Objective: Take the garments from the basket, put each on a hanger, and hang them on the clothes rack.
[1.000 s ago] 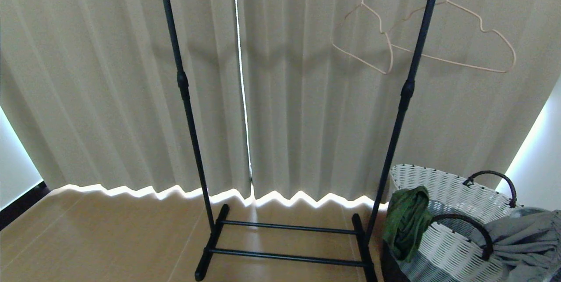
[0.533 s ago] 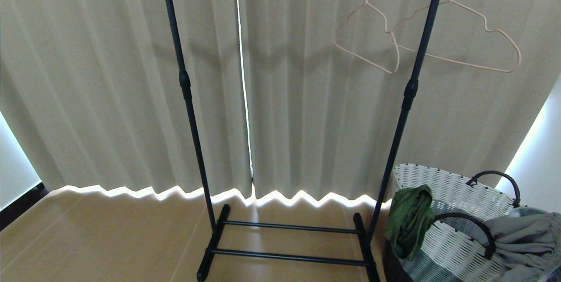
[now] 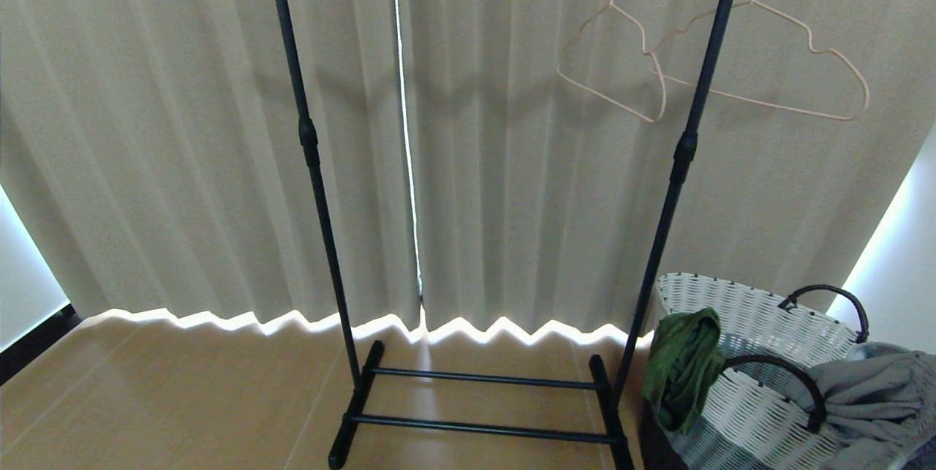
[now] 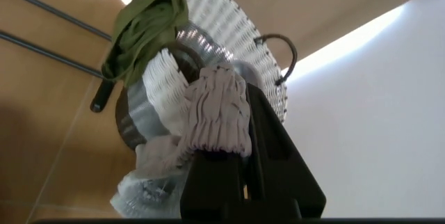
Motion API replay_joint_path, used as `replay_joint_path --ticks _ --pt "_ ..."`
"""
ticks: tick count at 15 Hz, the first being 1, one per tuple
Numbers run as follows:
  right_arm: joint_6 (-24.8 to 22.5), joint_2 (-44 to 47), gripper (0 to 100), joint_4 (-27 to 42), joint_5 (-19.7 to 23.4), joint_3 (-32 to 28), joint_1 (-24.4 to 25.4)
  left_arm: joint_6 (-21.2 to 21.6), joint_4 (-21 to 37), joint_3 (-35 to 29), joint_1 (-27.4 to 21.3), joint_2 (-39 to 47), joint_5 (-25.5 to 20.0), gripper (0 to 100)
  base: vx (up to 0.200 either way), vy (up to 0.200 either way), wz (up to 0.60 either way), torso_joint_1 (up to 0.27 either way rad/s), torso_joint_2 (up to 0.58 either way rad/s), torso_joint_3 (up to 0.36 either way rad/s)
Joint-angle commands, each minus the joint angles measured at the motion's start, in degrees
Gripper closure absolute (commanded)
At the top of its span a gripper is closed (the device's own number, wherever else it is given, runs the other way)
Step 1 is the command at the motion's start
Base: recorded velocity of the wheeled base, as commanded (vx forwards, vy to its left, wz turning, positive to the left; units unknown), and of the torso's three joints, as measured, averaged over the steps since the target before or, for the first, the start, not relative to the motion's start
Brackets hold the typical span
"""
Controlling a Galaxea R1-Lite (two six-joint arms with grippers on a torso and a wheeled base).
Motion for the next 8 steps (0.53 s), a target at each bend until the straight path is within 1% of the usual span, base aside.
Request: replay_joint_path --ticks 1,2,3,4,5,7,8 --pt "0.21 0.59 100 0.17 0.14 -2.29 2.06 -0.12 -0.54 0.0 -0.02 0.02 -0.55 0 0.0 0.0 0.0 0.0 0.0 0.0" --pt "0.39 1.38 100 0.17 0.14 -3.78 3.46 -0.12 -0.63 0.0 -0.02 0.02 -2.92 0 0.0 0.0 0.0 0.0 0.0 0.0" --pt "0.39 2.52 100 0.08 0.22 -5.36 4.69 -0.3 -0.1 -2.72 -0.11 0.02 -6.7 0 0.0 0.0 0.0 0.0 0.0 0.0" --pt "0.39 3.67 100 0.17 0.22 -7.03 6.01 -0.3 0.42 -5.45 -0.54 0.46 -9.42 0 0.0 0.0 0.0 0.0 0.0 0.0" --pt "0.39 4.72 100 0.17 0.14 -8.62 7.94 -0.3 0.51 -7.82 -1.34 3.63 -11.27 0 0.0 0.0 0.0 0.0 0.0 0.0" --pt "0.39 6.48 100 0.17 0.14 -12.48 12.51 -0.21 0.07 -13.18 -2.48 13.38 -12.41 0 0.0 0.0 0.0 0.0 0.0 0.0" --pt "0.39 7.44 100 0.17 0.14 -13.98 13.48 -0.21 -0.28 -15.47 -3.09 18.39 -12.32 0 0.0 0.0 0.0 0.0 0.0 0.0"
